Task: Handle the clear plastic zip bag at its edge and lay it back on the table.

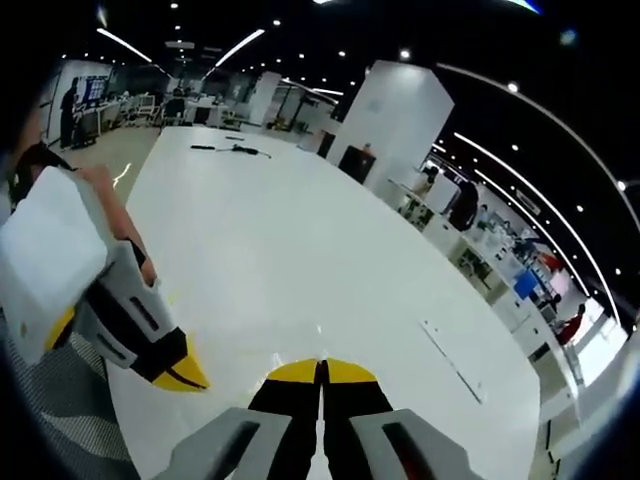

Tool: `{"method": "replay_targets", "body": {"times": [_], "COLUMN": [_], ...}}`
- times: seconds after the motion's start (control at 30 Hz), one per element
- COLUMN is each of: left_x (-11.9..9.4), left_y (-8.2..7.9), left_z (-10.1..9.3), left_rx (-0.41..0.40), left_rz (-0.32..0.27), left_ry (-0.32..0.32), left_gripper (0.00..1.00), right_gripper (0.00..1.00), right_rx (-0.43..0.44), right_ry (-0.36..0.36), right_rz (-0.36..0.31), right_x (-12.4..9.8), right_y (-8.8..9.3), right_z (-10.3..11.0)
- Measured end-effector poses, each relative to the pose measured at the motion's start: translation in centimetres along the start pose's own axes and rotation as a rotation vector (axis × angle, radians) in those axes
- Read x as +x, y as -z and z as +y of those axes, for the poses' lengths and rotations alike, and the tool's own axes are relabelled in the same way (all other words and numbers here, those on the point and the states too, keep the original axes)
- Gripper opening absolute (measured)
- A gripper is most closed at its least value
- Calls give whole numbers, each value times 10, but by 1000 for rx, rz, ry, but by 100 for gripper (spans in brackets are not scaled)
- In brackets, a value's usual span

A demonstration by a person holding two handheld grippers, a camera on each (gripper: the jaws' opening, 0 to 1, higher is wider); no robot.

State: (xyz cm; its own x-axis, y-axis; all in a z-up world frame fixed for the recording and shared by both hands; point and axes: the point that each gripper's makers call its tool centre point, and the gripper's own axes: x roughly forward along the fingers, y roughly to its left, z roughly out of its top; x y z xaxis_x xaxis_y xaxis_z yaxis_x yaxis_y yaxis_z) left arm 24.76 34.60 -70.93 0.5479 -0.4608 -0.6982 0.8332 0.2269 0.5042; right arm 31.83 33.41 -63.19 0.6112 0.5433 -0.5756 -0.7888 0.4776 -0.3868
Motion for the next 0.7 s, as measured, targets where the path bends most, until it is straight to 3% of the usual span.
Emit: {"method": "replay_targets", "body": {"times": [0.7], "left_x": [1], "left_y": [-2], "left_z": [-1], "left_rx": [-45], "left_rz": [0], "left_ry": [-7], "left_gripper": [0], "right_gripper": [0], "right_rx": [3], "right_ry": [3], "right_rz": [0], "right_x": [2], "right_y": [-4], "right_z": [-1]}}
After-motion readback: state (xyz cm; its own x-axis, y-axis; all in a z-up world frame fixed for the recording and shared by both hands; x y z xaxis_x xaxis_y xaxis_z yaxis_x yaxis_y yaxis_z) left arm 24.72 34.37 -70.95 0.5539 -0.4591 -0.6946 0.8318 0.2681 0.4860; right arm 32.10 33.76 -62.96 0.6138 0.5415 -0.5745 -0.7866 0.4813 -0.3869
